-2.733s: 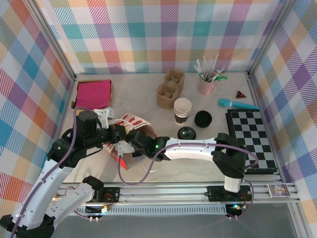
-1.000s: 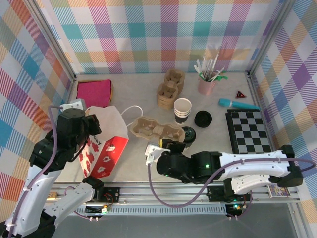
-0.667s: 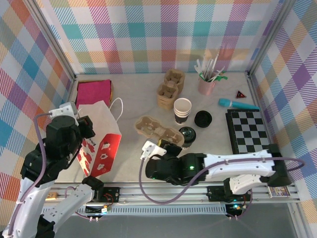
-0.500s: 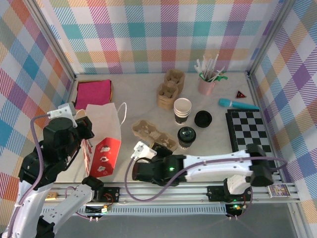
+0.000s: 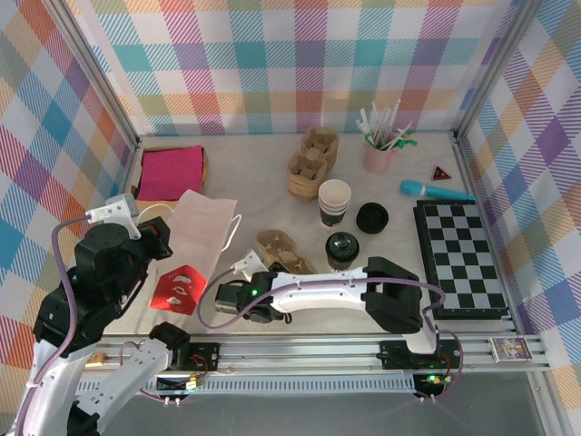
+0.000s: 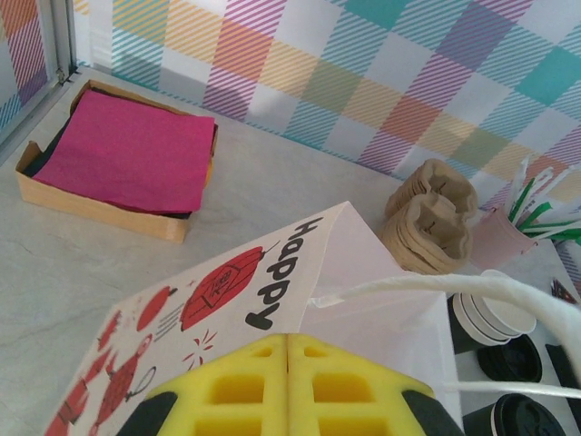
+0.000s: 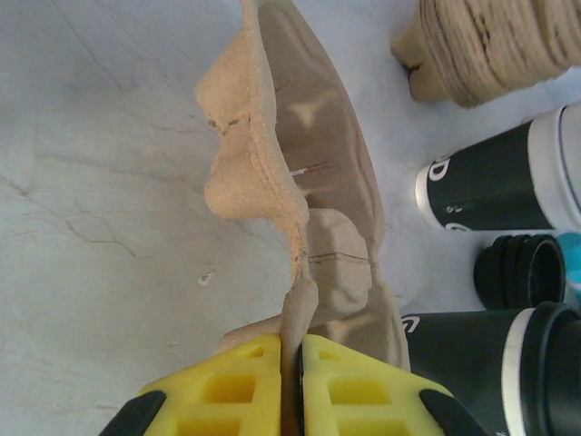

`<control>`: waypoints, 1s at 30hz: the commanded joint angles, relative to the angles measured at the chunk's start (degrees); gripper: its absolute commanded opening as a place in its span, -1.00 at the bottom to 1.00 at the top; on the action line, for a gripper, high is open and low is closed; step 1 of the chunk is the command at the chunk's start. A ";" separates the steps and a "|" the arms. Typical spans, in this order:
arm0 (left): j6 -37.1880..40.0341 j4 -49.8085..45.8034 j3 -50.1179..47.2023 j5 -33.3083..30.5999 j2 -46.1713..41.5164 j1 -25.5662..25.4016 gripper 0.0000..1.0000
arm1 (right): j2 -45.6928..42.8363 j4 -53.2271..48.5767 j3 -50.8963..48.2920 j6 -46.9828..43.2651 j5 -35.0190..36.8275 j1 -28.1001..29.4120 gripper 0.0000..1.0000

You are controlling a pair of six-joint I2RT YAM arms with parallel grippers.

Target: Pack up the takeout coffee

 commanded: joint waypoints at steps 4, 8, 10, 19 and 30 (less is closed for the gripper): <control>-0.23 2.43 -0.54 -0.13 -0.03 0.64 -1.00 | 1.72 -0.47 1.40 2.12 -3.76 -0.12 -0.30; -0.18 2.74 -0.80 -0.34 0.17 0.65 -1.00 | 1.85 1.26 3.13 -1.24 -8.72 -0.08 0.21; 0.14 2.65 -0.63 -0.60 0.26 0.62 -1.00 | -0.18 2.53 3.42 -3.70 -10.20 0.39 0.22; 1.40 3.18 0.12 -0.20 -0.28 0.63 -1.00 | -28.98 24.13 -18.19 -37.85 -46.26 -11.32 0.23; 0.52 3.43 0.76 1.82 0.26 0.62 -1.00 | -31.97 17.38 -20.04 -65.31 -68.40 -23.60 0.83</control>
